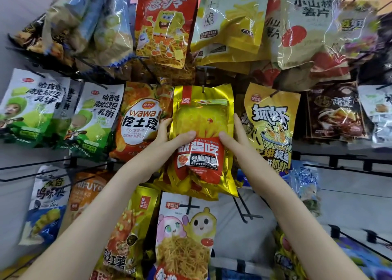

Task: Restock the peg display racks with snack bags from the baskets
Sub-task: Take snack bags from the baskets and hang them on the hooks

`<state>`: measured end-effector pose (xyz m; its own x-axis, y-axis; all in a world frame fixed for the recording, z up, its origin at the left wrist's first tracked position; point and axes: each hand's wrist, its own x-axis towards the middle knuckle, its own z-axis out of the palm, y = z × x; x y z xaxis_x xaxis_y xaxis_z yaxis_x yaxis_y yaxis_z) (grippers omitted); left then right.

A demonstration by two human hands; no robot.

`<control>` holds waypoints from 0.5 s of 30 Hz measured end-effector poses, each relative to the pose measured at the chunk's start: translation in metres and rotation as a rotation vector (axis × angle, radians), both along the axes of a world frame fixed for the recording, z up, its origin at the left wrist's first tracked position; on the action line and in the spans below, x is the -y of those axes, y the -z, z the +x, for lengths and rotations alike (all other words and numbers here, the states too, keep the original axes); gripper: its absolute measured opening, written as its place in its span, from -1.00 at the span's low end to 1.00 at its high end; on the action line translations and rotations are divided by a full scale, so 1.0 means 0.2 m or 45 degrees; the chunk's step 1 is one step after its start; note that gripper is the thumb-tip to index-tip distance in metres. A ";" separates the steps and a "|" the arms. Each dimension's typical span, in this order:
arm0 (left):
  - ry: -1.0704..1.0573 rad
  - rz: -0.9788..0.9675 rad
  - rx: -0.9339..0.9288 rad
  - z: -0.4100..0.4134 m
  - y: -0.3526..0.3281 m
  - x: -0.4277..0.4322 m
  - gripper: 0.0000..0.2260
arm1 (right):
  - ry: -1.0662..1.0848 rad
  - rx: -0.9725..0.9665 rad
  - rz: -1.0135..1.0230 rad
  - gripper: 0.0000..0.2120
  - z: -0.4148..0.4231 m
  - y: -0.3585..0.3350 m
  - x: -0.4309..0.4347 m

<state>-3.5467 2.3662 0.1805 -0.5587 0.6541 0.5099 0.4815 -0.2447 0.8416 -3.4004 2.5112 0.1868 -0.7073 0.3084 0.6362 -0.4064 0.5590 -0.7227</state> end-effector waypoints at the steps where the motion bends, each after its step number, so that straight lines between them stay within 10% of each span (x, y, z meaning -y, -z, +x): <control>1: -0.054 -0.006 -0.007 0.00 0.01 0.00 0.00 | -0.027 0.019 0.013 -0.32 0.01 0.02 -0.02; 8: -0.492 -0.172 -0.052 0.12 0.02 0.00 -0.17 | -0.051 0.048 0.117 -0.20 0.00 0.15 -0.03; 15: -0.231 -0.022 0.124 0.17 0.02 -0.01 -0.15 | -0.130 0.109 0.043 -0.36 -0.16 0.18 -0.21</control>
